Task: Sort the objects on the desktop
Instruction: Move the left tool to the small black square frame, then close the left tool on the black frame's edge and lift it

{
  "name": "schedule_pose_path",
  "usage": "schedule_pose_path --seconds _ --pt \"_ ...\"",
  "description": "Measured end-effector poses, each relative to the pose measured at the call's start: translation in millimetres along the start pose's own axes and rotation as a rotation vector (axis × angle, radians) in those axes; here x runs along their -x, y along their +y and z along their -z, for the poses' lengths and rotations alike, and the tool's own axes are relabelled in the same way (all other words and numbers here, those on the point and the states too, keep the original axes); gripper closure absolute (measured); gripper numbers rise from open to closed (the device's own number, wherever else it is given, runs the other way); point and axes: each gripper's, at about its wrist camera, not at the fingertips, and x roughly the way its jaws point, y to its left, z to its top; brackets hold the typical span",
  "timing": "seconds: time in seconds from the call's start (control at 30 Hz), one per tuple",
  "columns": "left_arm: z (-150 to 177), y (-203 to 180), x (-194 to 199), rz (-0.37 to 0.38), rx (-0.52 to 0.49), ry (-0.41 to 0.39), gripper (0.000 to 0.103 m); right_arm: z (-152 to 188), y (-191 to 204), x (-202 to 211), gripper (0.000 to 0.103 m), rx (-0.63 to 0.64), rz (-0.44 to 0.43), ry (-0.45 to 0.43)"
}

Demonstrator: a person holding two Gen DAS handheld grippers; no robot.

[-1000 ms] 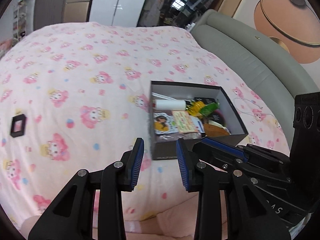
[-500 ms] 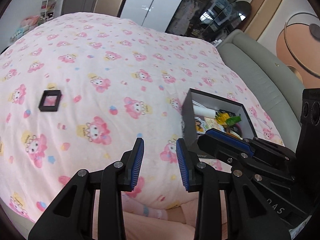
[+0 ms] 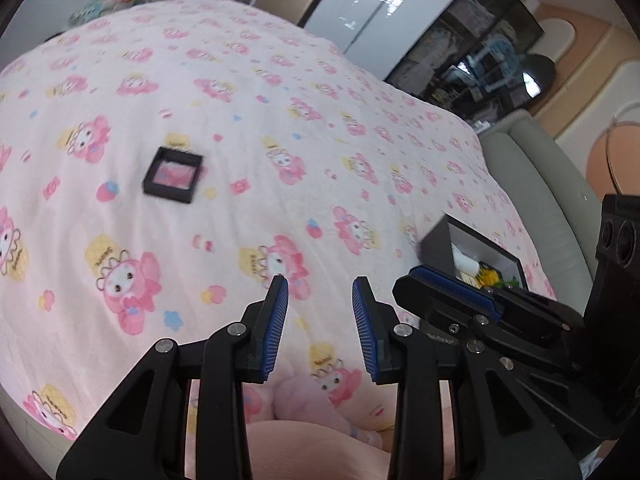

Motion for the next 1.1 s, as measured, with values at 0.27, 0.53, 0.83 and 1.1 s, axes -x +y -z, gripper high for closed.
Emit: schedule_pose_path --seconds 0.27,0.53,0.83,1.1 --pt "-34 73 -28 -0.054 0.1 0.009 0.071 -28 4 -80 0.093 -0.041 -0.019 0.089" --pt "-63 143 -74 -0.08 0.214 0.006 0.071 -46 -1 -162 0.093 -0.083 -0.066 0.165" --pt "-93 188 -121 -0.086 0.301 -0.015 0.071 -72 -8 -236 0.092 -0.156 -0.119 0.192" --pt "-91 189 -150 -0.116 0.288 0.033 0.072 -72 1 -269 0.09 -0.126 -0.127 0.209"
